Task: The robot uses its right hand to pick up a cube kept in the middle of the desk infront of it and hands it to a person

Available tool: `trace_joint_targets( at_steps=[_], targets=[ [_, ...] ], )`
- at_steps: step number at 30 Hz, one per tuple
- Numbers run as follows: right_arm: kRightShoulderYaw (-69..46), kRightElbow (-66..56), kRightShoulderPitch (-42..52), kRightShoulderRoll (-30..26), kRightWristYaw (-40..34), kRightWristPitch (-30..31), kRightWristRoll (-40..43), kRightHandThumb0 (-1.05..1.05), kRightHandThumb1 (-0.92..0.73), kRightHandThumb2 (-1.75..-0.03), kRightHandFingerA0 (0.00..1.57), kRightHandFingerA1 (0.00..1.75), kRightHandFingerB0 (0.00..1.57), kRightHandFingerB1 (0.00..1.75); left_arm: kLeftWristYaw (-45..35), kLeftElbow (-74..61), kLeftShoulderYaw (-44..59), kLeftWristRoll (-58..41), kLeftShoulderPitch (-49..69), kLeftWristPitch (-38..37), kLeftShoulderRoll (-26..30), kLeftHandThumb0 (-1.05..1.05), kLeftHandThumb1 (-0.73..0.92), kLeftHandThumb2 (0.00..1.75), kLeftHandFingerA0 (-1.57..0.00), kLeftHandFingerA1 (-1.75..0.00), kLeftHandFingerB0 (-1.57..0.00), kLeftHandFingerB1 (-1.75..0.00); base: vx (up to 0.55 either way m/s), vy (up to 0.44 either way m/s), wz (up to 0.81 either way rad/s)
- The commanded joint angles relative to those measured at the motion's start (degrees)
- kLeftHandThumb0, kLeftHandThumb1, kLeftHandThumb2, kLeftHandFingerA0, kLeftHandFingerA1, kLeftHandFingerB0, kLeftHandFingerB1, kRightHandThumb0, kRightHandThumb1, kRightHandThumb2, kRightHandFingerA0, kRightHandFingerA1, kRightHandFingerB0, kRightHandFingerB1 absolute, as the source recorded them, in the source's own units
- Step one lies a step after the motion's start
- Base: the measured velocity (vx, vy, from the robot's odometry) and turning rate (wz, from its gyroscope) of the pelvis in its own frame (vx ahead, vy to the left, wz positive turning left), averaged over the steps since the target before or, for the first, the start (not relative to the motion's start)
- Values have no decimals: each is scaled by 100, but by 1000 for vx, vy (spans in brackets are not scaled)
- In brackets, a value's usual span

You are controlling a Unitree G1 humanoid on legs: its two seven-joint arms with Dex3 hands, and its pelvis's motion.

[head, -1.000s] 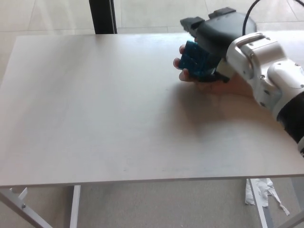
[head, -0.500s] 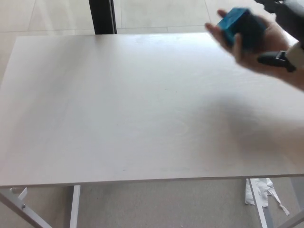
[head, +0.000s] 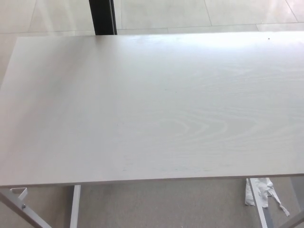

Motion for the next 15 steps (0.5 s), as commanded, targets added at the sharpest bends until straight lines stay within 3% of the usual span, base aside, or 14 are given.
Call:
trace_joint_targets(
  at_steps=[1,2,3,5,7,9,10,11,12,13,14,15],
  targets=[
    [-5682,1585,2495,39,-3084,-2326,3551,-62,-65,-59,113,116,81,59,-80,27,190,-133,246,-119,263,-69,78,64,-58,-50,-52,-42,0,0,0],
    [-5581,2035,2392,-64,-3524,-2376,3448,-65,-52,-90,117,115,77,67,-40,24,167,-106,226,-106,278,-68,79,64,-60,-51,-53,-43,0,0,0],
    [-5482,2413,2375,-158,-3747,-2420,3391,-65,-70,-61,111,119,76,59,-21,23,146,-81,230,-130,278,-67,80,64,-61,-50,-53,-43,0,0,0],
    [-5210,3665,2240,-413,-4148,-2514,3462,-64,-74,-62,106,109,71,58,-25,19,195,-131,211,-93,277,-67,78,63,-61,-51,-53,-43,0,0,0],
    [-5237,4166,2056,-464,-4221,-2492,3640,-59,-74,-63,102,130,69,65,-33,21,194,-131,175,-51,262,-67,78,64,-56,-49,-49,-42,0,0,0],
    [-5206,4430,1957,-516,-4262,-2443,3646,-59,-74,-63,102,130,69,65,-32,20,202,-137,193,-51,249,-67,78,64,-56,-49,-49,-42,0,0,0],
    [-5356,4621,1718,-554,-4024,-2349,3919,-62,-60,-93,107,131,66,76,-42,3,174,-111,216,-90,251,-67,79,64,-57,-51,-52,-43,0,0,0],
    [-5473,4644,1559,-574,-3935,-2217,4052,-60,-60,-91,107,134,64,77,-43,-6,125,-59,255,-138,259,-67,80,64,-57,-50,-51,-43,0,0,0],
    [-5422,4692,1510,-616,-4036,-2136,3957,-55,-75,-62,91,150,63,80,-47,-14,144,-80,263,-130,256,-67,80,64,-57,-51,-51,-43,0,0,0],
    [-5411,4712,1453,-640,-4093,-2068,3901,-59,-70,-68,92,157,61,79,-47,-14,153,-90,258,-105,256,-67,80,64,-56,-50,-49,-43,0,0,0],
    [-5400,4589,1345,-629,-4131,-1817,3811,-65,-60,-90,97,138,60,79,-60,-6,167,-101,252,-71,268,-66,80,64,-57,-49,-49,-42,0,0,0],
    [-5411,4418,1256,-584,-4125,-1619,3754,-56,-74,-69,86,169,61,90,-45,9,187,-112,255,-74,261,-67,79,64,-57,-48,-48,-41,0,0,0]
  ],
)
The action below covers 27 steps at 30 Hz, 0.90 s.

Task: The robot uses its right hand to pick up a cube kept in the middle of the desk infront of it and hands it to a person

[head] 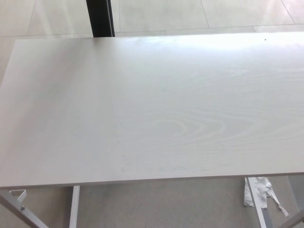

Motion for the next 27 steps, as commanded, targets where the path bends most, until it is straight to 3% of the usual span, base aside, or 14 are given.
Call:
trace_joint_targets(
  at_steps=[1,5,9,11,12,13,16,19,21,22,23,25,26,27],
  targets=[
    [-2867,2360,-400,-479,-3290,-838,2928,-53,-73,-67,83,170,57,106,-32,18,159,-111,227,-75,259,-67,79,64,-58,-49,-51,-42,0,0,0],
    [-2666,2519,-587,-359,-3623,-478,2599,-55,-75,-69,92,166,57,104,-1,24,137,-73,249,-112,254,-68,79,63,-61,-52,-55,-44,0,0,0],
    [-2593,2759,-534,-82,-3316,-390,2618,-59,-76,-68,76,158,53,111,25,45,122,-45,287,-117,246,-67,80,64,-63,-53,-55,-44,0,0,0],
    [-2250,2931,-294,22,-3101,-397,2307,-59,-78,-68,70,139,56,98,-30,37,189,-119,298,-97,234,-67,78,64,-59,-49,-50,-42,0,0,0],
    [-2336,3005,-229,57,-2712,-464,2488,-48,-60,-103,68,95,67,88,-69,24,185,-116,308,-113,241,-68,78,64,-54,-47,-48,-42,0,0,0],
    [-2347,3060,-163,78,-2488,-513,2548,-52,-70,-62,72,115,65,86,-83,20,185,-114,316,-119,242,-68,78,64,-51,-46,-47,-41,0,0,0],
    [-2206,3220,-112,69,-2395,-669,2466,-52,-69,-60,84,113,70,87,-52,26,199,-109,282,-104,220,-67,78,64,-53,-46,-48,-41,0,0,0],
    [-1626,3499,124,-146,-1284,-221,2151,-57,-64,-59,95,94,69,64,-14,51,203,-87,269,-45,212,-65,78,64,-57,-47,-50,-41,0,0,0],
    [-1333,3622,209,-200,-927,-239,2083,-57,-62,-59,89,87,64,53,-44,53,250,-112,310,-72,242,-66,78,63,-58,-47,-51,-41,0,0,0],
    [-1028,3748,314,-321,-52,-128,2022,-51,-56,-56,67,66,50,43,-92,51,241,-95,322,-90,249,-68,77,63,-56,-45,-50,-40,0,0,0],
    [-630,3745,393,-414,122,-106,1724,-65,-46,-84,53,67,38,50,-114,46,244,-97,311,-97,247,-68,77,63,-56,-45,-51,-40,0,0,0],
    [101,3746,542,-603,269,-279,1241,-54,-48,-85,55,63,44,53,-129,43,245,-100,275,-80,220,-67,76,63,-55,-45,-50,-40,0,0,0],
    [300,3767,592,-660,340,-380,1217,-47,-61,-59,61,53,51,40,-97,42,185,-37,269,-75,219,-66,77,63,-57,-45,-52,-41,0,0,0],
    [401,3786,608,-690,383,-407,1266,-50,-57,-58,63,53,52,39,-89,40,165,-15,270,-84,218,-67,77,63,-56,-46,-51,-41,0,0,0]
  ],
)
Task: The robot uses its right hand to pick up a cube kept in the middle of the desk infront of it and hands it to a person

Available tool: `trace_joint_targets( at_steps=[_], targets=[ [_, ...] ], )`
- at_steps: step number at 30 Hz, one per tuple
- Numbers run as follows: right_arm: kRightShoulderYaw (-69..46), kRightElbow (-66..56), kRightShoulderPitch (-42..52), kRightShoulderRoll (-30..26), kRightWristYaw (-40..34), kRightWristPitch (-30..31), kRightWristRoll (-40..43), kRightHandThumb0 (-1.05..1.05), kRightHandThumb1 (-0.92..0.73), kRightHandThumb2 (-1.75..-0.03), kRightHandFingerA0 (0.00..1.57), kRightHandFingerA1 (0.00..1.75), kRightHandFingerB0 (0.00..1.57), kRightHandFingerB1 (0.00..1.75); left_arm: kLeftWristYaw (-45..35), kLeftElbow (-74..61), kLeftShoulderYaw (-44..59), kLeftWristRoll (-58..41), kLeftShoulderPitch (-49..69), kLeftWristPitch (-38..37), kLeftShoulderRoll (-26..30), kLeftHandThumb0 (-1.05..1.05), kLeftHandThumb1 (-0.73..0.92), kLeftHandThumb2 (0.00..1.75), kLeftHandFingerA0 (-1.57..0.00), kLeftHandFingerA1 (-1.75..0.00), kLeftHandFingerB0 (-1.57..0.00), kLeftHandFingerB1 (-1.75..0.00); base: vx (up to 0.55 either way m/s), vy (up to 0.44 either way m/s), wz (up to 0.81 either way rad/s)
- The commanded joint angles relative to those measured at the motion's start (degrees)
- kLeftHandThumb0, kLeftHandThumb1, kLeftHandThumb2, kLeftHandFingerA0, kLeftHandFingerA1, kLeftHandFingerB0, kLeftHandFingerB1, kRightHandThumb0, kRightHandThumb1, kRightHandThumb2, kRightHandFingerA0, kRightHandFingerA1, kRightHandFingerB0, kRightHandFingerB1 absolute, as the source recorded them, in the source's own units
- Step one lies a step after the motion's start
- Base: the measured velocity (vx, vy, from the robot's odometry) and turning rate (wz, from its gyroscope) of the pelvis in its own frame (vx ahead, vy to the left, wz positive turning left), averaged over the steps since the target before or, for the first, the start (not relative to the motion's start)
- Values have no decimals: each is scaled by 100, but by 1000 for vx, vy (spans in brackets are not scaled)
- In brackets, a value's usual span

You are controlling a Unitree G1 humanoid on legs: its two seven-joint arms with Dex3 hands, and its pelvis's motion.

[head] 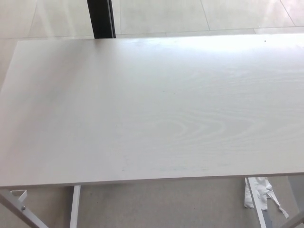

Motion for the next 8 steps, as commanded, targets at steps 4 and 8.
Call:
trace_joint_targets(
  at_steps=[4,8],
  targets=[
    [1324,304,201,-673,1172,-172,263,-49,-58,-58,62,55,51,38,-118,-10,51,-40,20,-100,194,-65,77,63,-56,-47,-51,-42,0,0,0],
    [1529,335,181,-717,1164,-181,476,-49,-58,-58,62,55,51,38,-122,-13,57,-43,-17,-96,198,-65,77,63,-56,-47,-51,-42,0,0,0]
  ],
)
